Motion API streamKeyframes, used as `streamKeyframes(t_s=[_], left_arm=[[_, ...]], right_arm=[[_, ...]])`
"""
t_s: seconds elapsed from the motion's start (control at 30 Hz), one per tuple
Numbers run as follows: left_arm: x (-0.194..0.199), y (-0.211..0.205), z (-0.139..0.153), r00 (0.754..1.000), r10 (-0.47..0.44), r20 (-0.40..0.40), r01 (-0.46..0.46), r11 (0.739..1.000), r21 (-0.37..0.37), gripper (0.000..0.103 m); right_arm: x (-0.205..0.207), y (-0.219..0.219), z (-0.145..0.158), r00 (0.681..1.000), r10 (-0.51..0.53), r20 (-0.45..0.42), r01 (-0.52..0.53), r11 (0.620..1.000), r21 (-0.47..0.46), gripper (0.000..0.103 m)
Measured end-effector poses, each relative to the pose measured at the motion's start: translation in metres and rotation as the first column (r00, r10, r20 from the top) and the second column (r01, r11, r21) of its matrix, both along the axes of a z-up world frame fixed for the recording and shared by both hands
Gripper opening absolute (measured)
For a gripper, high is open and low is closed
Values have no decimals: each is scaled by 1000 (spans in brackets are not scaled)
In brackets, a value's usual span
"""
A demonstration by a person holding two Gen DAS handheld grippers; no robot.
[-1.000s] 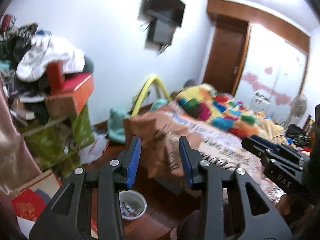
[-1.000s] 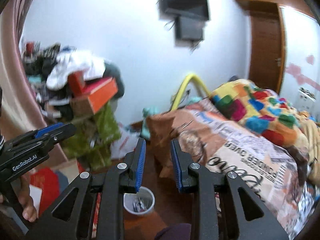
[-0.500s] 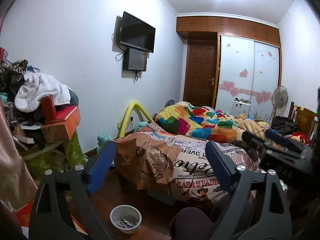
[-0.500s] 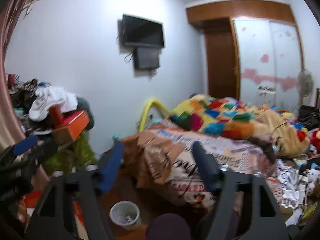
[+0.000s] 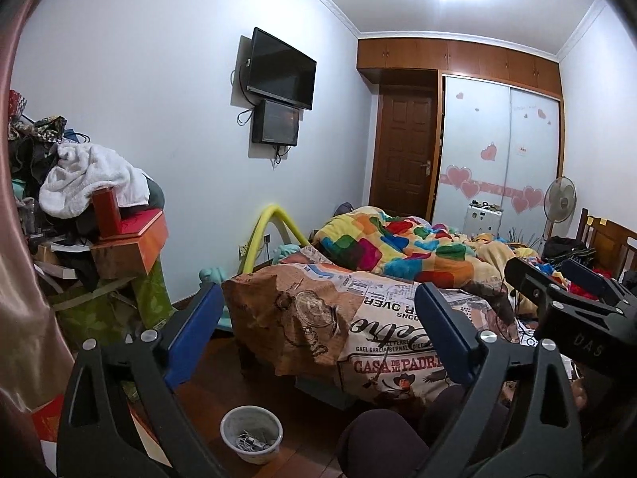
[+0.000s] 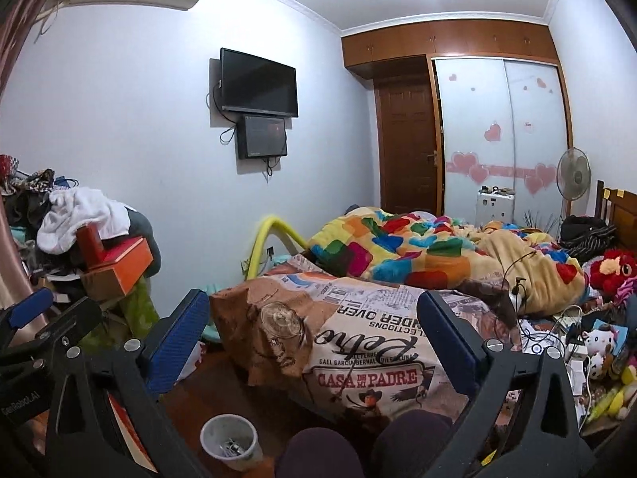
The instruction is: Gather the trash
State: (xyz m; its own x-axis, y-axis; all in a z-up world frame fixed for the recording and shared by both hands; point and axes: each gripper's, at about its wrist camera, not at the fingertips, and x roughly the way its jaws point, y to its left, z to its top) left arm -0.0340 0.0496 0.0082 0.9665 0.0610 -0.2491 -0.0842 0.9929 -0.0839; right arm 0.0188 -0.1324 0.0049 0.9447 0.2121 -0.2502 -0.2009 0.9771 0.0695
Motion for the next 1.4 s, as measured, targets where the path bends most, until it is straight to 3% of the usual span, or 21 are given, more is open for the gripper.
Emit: streamKeyframes(t_s=[1.4], left_arm=[[8,-6,-6,999,-46,-22,46,999,14,97]], right_arm=[[1,-19,2,999,-38,-31,38,999,1,103]])
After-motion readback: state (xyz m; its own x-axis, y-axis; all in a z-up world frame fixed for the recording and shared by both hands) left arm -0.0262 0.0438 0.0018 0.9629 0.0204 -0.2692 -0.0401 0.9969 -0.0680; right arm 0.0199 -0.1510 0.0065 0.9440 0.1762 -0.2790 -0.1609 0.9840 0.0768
